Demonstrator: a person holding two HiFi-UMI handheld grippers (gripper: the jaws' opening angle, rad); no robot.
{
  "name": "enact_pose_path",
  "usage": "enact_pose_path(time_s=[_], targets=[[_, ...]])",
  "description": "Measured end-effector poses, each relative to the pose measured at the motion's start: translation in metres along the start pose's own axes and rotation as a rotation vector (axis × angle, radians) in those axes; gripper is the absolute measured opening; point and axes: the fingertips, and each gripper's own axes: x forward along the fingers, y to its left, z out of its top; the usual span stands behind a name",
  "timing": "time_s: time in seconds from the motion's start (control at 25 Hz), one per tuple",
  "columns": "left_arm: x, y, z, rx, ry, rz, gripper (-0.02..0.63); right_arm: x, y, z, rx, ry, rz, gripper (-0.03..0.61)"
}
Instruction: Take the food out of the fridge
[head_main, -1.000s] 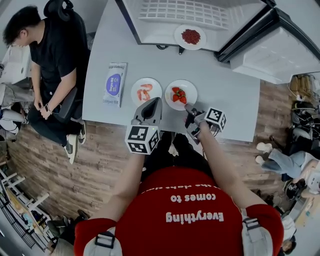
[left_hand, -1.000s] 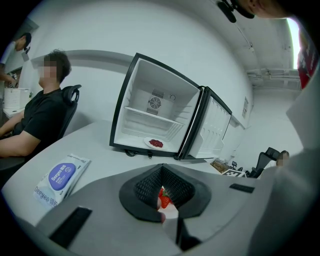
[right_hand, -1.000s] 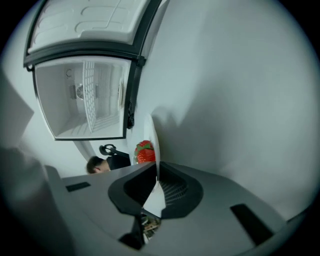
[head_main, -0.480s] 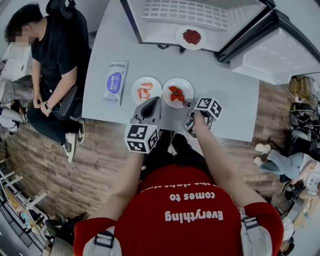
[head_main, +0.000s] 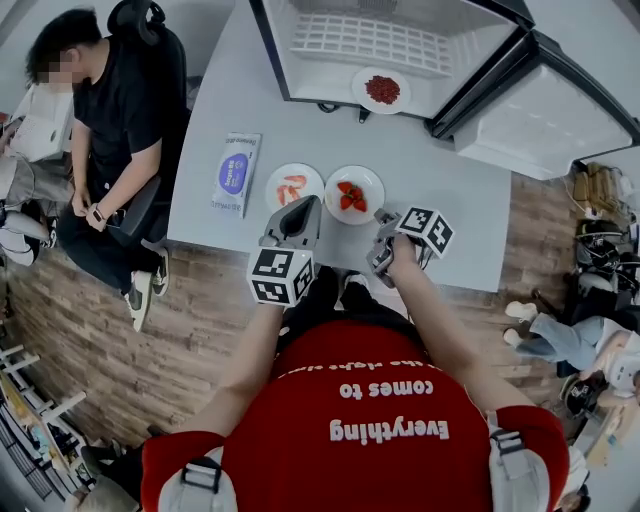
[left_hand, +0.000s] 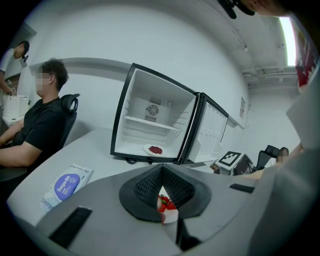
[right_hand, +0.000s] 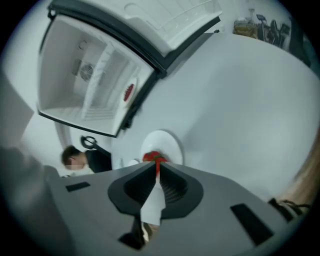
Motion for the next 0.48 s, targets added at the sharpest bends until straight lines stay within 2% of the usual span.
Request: enact_pose_path(time_s=[0.16, 0.28, 0.36, 0.48], targets=[[-0.002, -0.001, 0.011, 0.022, -0.012, -0.004, -0.002, -0.030, 0.068, 0.010, 0.034, -0.035, 0.445, 0.017], [-0.005, -0.010, 0.019, 0.046, -0.017, -0.025, -0.002, -0.062, 0.108, 0.008, -0.011, -0.043, 0.684, 0.012], [-0.009, -0.020, 0.024, 0.059, -0.023, -0.048, -0.002, -0.082, 0.122, 0.002, -0.018, -0.064, 0.779, 0.012], [-0.011, -0.036, 0.024, 0.057, -0.018, -0.090, -0.002, -0.099, 0.126, -0.009, -0.056, -0.105, 0.820, 0.012]])
